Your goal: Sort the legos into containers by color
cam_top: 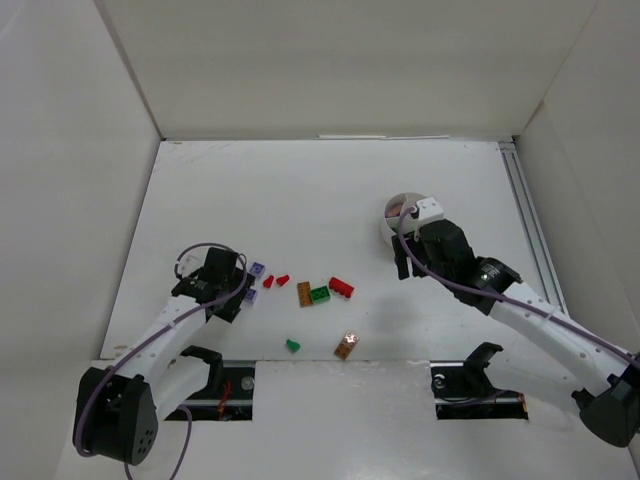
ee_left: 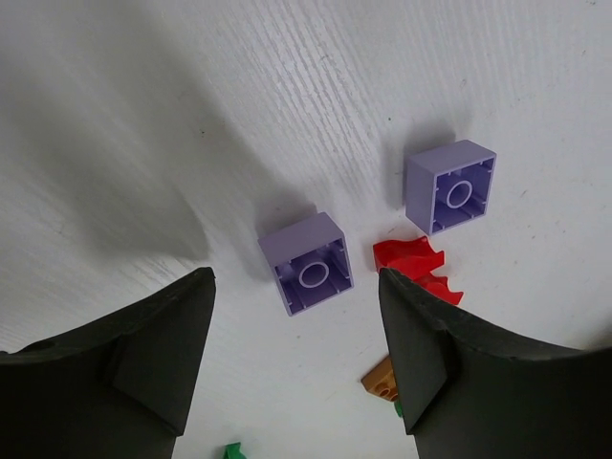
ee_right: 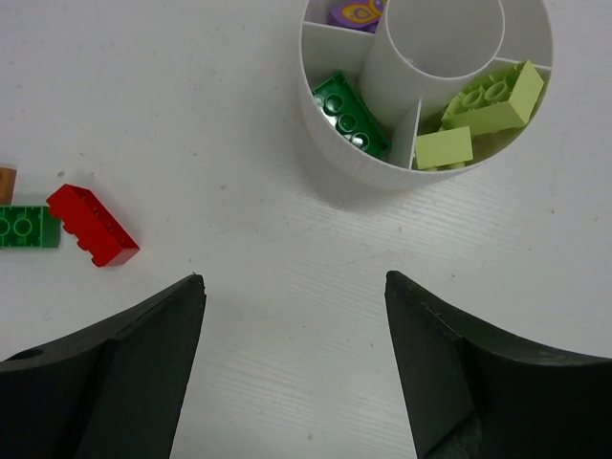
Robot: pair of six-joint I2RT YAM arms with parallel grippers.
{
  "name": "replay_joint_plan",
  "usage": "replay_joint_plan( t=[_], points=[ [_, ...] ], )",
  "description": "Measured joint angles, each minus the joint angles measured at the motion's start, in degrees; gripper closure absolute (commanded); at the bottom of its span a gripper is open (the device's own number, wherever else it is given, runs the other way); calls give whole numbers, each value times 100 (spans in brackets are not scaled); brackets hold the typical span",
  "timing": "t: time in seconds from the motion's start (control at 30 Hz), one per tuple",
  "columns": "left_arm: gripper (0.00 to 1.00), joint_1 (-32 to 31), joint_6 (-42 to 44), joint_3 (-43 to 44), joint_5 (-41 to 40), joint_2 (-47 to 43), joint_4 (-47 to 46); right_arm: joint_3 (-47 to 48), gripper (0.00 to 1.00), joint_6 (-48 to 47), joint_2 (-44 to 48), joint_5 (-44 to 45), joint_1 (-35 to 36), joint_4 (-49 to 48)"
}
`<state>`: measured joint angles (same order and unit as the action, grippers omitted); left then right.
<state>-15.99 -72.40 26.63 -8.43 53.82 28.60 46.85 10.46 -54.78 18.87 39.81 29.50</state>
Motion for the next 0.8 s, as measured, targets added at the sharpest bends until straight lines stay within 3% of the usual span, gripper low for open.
replay_joint_plan(
  t=[0.3, 0.6, 0.8],
  points=[
    [38, -2, 2, 0, -4, 391, -212, 0, 19, -50, -177, 42, 0, -42],
    [55, -2, -162, 28, 2, 625, -385, 2, 19, -59, -236, 85, 0, -44],
    [73, 0, -153, 87, 46, 815, -549, 2, 19, -61, -160, 155, 0, -35]
  ],
)
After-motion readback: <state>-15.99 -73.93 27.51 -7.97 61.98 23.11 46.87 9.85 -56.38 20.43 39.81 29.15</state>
